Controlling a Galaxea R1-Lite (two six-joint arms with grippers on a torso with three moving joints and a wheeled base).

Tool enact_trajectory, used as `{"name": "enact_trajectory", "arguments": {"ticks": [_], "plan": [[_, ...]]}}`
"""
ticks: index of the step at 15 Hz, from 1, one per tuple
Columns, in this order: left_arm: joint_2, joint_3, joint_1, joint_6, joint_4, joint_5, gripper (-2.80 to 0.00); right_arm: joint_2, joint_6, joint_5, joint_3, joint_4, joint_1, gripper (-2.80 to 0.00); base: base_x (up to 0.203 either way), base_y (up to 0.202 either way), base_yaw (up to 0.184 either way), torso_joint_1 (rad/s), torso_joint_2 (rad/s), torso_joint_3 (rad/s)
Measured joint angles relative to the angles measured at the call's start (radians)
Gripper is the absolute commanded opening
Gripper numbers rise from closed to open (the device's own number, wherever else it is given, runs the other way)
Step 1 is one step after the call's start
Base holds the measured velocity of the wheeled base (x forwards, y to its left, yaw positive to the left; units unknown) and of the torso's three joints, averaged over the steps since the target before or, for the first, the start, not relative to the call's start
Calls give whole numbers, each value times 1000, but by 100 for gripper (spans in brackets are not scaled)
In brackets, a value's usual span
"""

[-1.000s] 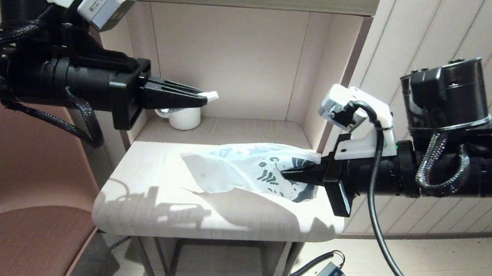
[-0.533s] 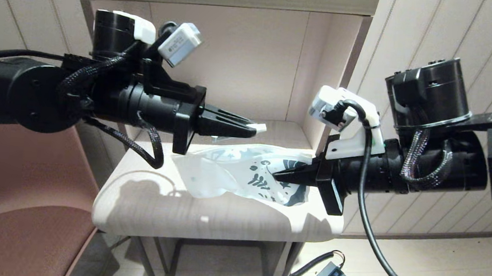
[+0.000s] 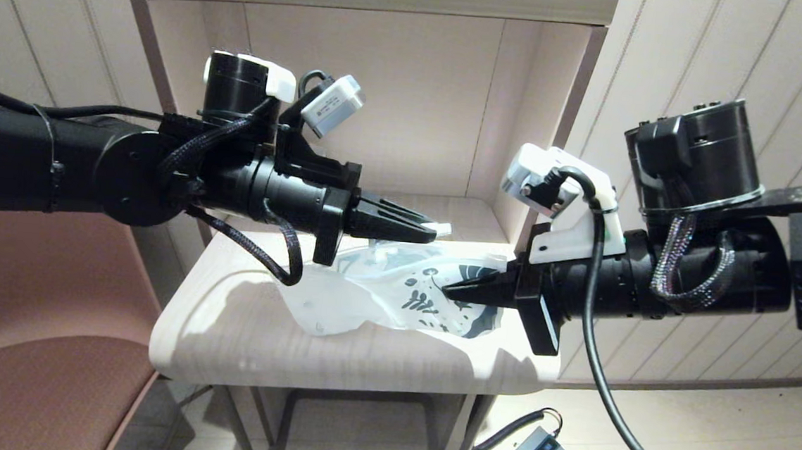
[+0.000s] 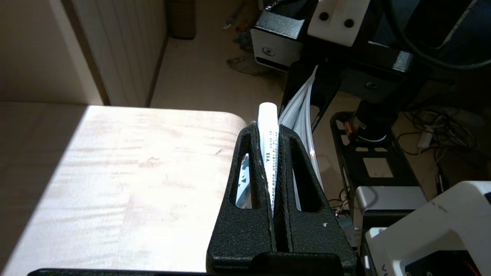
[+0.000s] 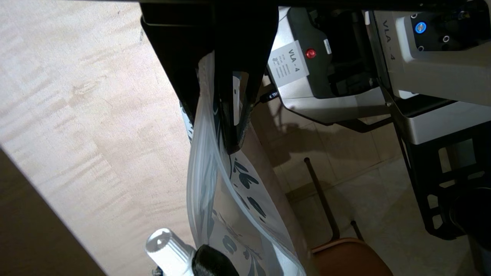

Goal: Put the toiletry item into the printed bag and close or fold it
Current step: Place the toothpaste in the storage bag

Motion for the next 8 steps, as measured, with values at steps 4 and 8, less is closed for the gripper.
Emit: {"name": "enact_trajectory", "arguments": {"ticks": [4, 8], "plan": [[9, 15, -2, 3, 0, 0, -280, 15, 0, 1, 0, -5, -4, -280, 0, 0, 0, 0, 0, 0], [13, 49, -2, 36, -3, 2, -280, 26, 1, 31, -12, -6, -12, -280, 0, 0, 0, 0, 0, 0]]}}
